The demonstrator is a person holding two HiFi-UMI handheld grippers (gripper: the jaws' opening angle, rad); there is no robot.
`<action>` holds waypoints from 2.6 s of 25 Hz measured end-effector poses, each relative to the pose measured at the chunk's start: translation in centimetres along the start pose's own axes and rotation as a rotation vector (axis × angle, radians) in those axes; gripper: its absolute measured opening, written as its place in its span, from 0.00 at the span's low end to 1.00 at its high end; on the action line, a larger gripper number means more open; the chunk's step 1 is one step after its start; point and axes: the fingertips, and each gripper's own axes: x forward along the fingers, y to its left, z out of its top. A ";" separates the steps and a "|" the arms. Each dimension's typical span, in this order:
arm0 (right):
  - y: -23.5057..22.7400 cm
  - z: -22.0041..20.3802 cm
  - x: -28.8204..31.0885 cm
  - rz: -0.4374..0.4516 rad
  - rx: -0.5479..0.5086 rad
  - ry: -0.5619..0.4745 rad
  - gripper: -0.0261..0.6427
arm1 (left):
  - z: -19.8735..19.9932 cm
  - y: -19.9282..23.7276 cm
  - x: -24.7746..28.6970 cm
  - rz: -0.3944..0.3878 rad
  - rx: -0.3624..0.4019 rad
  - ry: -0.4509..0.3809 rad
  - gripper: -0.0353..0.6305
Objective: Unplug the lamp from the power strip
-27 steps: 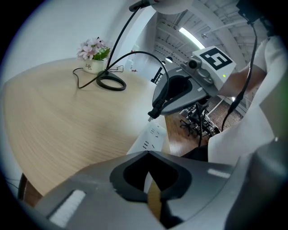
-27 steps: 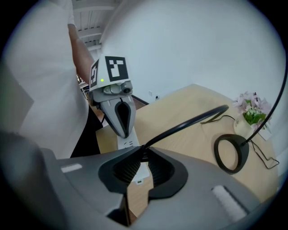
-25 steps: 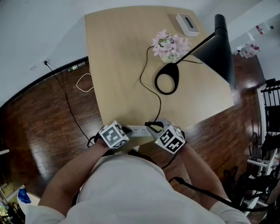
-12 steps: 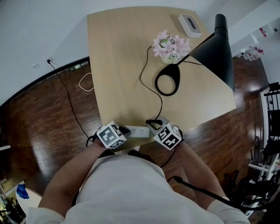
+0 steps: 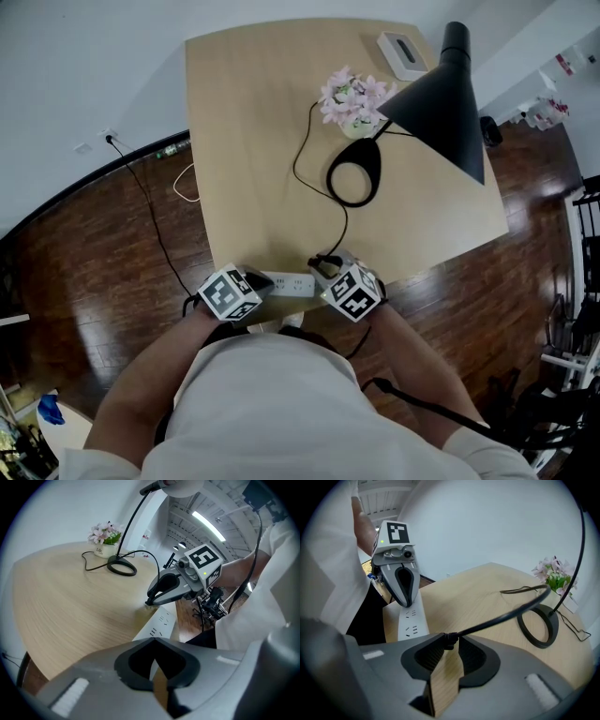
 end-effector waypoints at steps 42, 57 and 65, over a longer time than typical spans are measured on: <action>15.2 -7.5 -12.5 -0.190 0.438 -0.219 0.29 | -8.9 -10.0 -11.5 0.271 0.028 -0.374 0.06; 39.8 -3.9 -18.9 -0.249 0.490 -0.289 0.30 | -27.9 -20.8 -24.0 0.261 -0.040 -0.549 0.06; 44.6 -5.6 -22.4 -0.240 0.436 -0.342 0.30 | -28.5 -27.2 -23.5 0.280 -0.039 -0.607 0.06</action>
